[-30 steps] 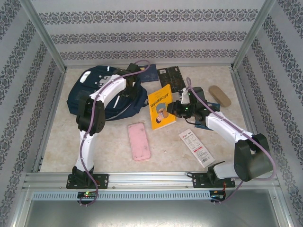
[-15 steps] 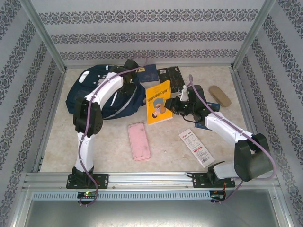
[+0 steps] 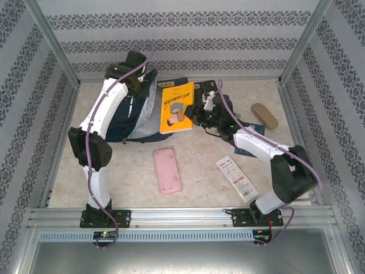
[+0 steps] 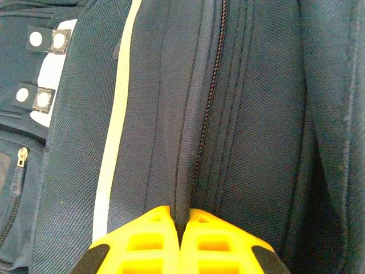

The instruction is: Pack the student bag

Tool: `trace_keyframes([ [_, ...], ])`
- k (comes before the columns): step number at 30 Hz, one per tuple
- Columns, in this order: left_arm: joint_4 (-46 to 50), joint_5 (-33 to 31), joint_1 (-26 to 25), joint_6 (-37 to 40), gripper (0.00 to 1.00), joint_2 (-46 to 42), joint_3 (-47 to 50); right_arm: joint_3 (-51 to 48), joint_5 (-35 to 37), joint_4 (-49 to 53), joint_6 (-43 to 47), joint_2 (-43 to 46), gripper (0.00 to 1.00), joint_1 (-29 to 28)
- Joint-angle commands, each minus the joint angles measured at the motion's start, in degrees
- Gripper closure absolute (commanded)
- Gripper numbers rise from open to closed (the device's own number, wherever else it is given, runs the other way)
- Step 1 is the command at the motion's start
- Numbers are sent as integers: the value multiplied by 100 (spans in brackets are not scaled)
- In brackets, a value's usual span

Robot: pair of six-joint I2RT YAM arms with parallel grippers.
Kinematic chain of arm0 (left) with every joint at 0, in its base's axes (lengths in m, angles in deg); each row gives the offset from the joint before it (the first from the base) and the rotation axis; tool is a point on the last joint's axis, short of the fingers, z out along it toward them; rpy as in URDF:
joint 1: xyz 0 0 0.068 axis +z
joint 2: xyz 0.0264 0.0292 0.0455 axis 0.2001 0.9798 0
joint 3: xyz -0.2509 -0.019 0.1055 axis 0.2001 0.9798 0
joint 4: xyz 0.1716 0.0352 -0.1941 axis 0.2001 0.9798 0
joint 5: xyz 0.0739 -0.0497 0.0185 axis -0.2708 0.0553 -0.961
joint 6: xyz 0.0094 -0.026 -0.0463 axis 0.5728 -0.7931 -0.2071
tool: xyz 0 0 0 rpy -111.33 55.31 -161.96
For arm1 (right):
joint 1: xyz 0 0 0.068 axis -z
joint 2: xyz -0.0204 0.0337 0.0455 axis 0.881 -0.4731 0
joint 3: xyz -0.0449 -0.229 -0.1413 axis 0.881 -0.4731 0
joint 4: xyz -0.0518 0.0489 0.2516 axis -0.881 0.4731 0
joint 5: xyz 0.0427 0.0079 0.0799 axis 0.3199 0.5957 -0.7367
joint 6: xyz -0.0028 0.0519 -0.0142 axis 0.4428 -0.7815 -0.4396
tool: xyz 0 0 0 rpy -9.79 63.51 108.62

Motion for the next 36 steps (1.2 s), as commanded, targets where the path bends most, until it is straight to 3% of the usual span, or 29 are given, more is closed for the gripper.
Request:
trace_keyframes([
  [1,-64,578,157,-254,100,-441,-273,299,532,-1212,-370,-428,100,-225],
  [12,-288,1421,338,-444,100,-499,-291,1933,1213,-2505,-1306,-2659,100,-957],
  [26,-447,1968,404,-839,100,-491,-462,4327,2040,-2118,-1857,-4822,100,-1639],
  [31,-498,2076,398,-932,100,-490,-443,5354,1953,-1632,-1908,-5518,100,-1790],
  [34,-488,2061,405,-926,100,-499,-445,5793,1810,-1237,-1936,-5798,91,-1855],
  [36,-470,2033,404,-896,100,-505,-428,5947,1629,-1074,-1956,-5868,78,-1868],
])
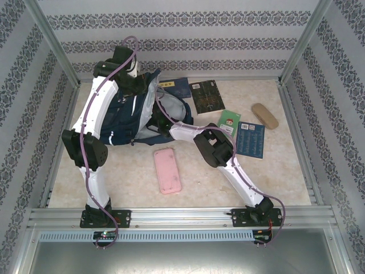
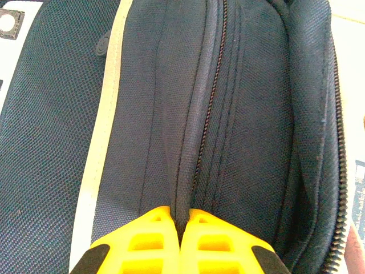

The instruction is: Pack the student bag

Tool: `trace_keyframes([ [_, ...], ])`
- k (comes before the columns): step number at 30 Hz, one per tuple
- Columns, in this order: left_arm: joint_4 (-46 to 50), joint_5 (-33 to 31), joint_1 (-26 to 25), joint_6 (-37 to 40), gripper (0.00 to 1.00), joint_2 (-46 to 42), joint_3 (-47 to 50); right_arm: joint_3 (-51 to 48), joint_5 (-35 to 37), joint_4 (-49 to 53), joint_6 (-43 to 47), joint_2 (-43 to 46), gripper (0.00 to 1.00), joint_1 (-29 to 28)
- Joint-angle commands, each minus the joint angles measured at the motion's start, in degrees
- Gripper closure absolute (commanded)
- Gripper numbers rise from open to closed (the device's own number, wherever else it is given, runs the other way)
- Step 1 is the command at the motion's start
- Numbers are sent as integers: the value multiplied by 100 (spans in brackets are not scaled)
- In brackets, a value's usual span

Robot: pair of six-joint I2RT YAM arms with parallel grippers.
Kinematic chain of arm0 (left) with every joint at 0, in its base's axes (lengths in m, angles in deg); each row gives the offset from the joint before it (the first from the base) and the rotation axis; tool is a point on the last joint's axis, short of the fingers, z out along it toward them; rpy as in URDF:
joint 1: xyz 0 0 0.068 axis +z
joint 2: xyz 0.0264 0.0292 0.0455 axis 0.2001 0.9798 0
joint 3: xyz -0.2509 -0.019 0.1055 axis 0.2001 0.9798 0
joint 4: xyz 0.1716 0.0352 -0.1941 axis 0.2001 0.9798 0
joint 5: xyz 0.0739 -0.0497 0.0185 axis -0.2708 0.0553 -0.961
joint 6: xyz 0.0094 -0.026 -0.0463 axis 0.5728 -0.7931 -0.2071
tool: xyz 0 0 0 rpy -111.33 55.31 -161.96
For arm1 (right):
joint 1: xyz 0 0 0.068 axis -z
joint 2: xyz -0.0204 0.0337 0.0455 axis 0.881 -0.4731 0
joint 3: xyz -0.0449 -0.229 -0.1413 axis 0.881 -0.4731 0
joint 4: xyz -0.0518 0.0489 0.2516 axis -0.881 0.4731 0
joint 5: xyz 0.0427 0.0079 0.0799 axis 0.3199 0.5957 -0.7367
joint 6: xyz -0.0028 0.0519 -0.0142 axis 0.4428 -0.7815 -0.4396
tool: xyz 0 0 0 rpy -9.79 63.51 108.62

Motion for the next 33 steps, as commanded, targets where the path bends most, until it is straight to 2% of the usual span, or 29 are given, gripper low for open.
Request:
trace_keyframes([
  [1,-504,262,-10,-126,100,-368,-279,398,-243,48,-54,-4,67,-148],
  [3,-495,203,-2,-116,100,-359,-273,200,-255,50,14,153,52,-129],
  [6,-469,156,41,-75,100,-350,-239,-278,-180,97,259,587,41,-68],
  [7,-468,123,64,-51,100,-350,-222,-448,-177,127,338,755,28,-38],
  [8,-460,93,87,-26,100,-356,-188,-588,-189,176,427,920,26,-3],
  [13,-473,-15,203,74,100,-385,-7,-1271,-257,508,822,1668,23,161],
  [15,-526,-17,250,98,100,-412,121,-1385,-320,846,980,1889,15,219],
  [21,-664,15,332,151,100,-464,486,-1967,-288,1600,1565,2675,13,337],
  [25,-781,13,332,209,100,-482,795,-2533,-114,2136,2177,3413,12,469],
  [26,-813,13,332,246,100,-482,889,-2658,-37,2358,2380,3620,3,518],
  [27,-842,-9,332,262,100,-482,971,-2791,55,2602,2566,3819,2,583],
  [33,-996,-59,332,361,100,-482,1448,-3991,484,3226,3396,5071,2,1186],
])
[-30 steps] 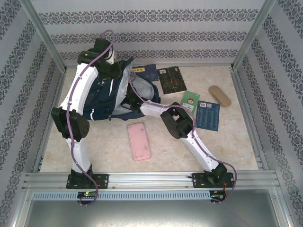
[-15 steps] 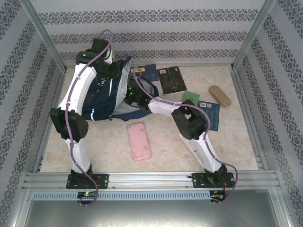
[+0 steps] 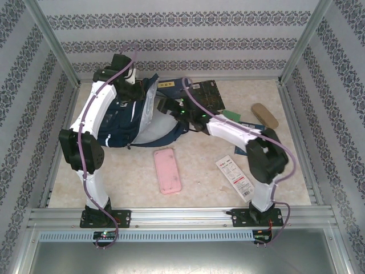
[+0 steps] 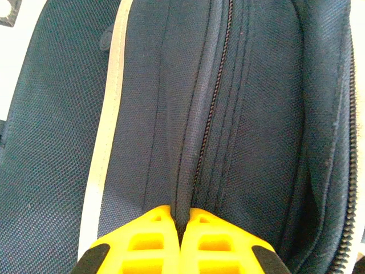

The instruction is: Pack the student bag

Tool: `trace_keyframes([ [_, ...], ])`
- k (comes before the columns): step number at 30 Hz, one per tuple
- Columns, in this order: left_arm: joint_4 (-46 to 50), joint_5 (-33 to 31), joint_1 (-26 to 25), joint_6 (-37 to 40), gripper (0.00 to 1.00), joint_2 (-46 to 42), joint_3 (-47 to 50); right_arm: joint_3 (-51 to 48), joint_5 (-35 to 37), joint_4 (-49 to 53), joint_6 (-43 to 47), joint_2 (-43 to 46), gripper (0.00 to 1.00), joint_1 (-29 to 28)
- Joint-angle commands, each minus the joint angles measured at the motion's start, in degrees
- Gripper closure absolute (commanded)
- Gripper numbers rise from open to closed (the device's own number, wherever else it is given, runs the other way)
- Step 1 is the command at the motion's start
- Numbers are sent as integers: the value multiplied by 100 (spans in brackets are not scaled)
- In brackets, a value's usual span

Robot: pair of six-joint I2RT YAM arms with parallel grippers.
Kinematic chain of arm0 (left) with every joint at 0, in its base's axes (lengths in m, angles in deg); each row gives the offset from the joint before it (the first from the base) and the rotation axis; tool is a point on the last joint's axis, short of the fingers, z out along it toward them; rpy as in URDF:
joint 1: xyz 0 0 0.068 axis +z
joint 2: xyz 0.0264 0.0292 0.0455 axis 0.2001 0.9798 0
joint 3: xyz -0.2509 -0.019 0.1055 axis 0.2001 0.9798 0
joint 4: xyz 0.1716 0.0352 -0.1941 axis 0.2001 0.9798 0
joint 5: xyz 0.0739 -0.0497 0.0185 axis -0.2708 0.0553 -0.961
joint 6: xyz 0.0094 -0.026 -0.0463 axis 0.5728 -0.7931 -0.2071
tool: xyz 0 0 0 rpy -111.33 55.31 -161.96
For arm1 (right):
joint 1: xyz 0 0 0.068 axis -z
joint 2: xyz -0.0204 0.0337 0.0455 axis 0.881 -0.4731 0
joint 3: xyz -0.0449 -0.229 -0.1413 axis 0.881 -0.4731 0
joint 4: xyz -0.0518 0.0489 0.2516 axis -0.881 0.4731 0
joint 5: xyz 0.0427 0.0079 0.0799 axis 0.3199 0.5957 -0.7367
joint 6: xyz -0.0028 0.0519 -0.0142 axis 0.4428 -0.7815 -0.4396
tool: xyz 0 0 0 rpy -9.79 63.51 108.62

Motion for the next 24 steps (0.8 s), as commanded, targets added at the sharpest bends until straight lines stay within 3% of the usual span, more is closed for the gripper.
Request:
trace_keyframes([
  [1,-337,-209,114,164,100,-163,215,-601,469,557,796,744,2,417],
  [6,-485,-76,103,127,100,-136,555,-1325,652,1309,1239,1482,2,1284],
  [9,-629,105,94,37,90,-168,811,-1698,918,1734,1498,1864,2,1779],
  [11,-789,325,78,-35,76,-231,1012,-1954,1033,1927,1626,2077,2,2130],
  [17,-1323,663,-256,-596,52,-509,1539,-2597,1096,2216,1869,2502,2,3363],
  [24,-2214,531,-1360,-1638,52,-389,1834,-2829,780,2155,2442,2418,2,4433],
])
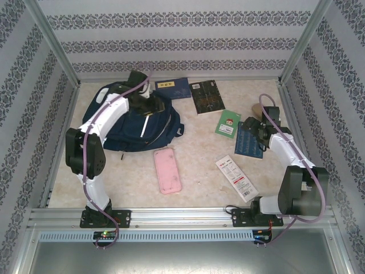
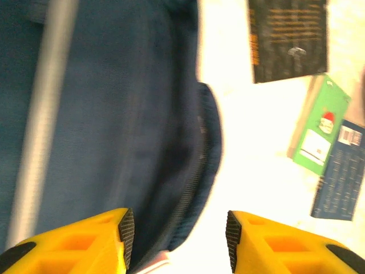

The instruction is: Pack the student bag

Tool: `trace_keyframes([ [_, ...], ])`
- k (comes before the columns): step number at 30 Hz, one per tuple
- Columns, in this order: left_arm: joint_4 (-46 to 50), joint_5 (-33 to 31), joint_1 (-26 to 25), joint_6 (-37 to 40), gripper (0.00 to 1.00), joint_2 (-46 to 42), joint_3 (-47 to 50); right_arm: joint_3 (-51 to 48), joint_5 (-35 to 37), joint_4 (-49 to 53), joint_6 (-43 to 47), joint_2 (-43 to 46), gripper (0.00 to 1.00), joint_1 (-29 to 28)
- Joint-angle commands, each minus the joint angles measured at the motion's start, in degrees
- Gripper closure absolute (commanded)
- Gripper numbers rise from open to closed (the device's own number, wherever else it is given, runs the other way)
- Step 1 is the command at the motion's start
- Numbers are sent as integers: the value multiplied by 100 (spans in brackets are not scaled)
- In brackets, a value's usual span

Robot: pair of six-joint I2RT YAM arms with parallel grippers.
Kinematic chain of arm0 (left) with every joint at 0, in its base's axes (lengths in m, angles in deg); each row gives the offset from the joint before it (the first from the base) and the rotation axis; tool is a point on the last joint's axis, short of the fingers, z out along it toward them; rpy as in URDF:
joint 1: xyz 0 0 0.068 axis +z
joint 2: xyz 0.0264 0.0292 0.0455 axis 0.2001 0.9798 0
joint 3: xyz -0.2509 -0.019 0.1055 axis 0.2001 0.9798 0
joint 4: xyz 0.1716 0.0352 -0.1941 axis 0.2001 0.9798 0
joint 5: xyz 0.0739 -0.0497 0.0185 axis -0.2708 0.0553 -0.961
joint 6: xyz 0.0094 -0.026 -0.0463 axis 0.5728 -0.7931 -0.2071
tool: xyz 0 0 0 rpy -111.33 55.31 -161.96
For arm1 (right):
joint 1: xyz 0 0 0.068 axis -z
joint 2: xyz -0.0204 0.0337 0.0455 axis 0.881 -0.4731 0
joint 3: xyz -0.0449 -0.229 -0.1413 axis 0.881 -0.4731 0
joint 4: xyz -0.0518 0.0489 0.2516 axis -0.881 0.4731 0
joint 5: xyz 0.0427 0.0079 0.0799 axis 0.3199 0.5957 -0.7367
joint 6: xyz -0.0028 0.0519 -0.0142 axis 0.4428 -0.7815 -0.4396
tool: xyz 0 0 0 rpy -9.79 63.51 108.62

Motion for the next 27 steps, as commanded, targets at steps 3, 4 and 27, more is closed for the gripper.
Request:
trace_keyframes([
  [3,-1125,-41,-1010,-941,52,211,106,35,-466,2,565,-342,2,515],
  [4,-1264,-14,-1153,-1040,53,338,70,80,-503,-10,603,-459,2,546],
  [27,-2243,648,-3191,-2263,58,3568,-2596,594,-339,267,861,-1533,27,756],
])
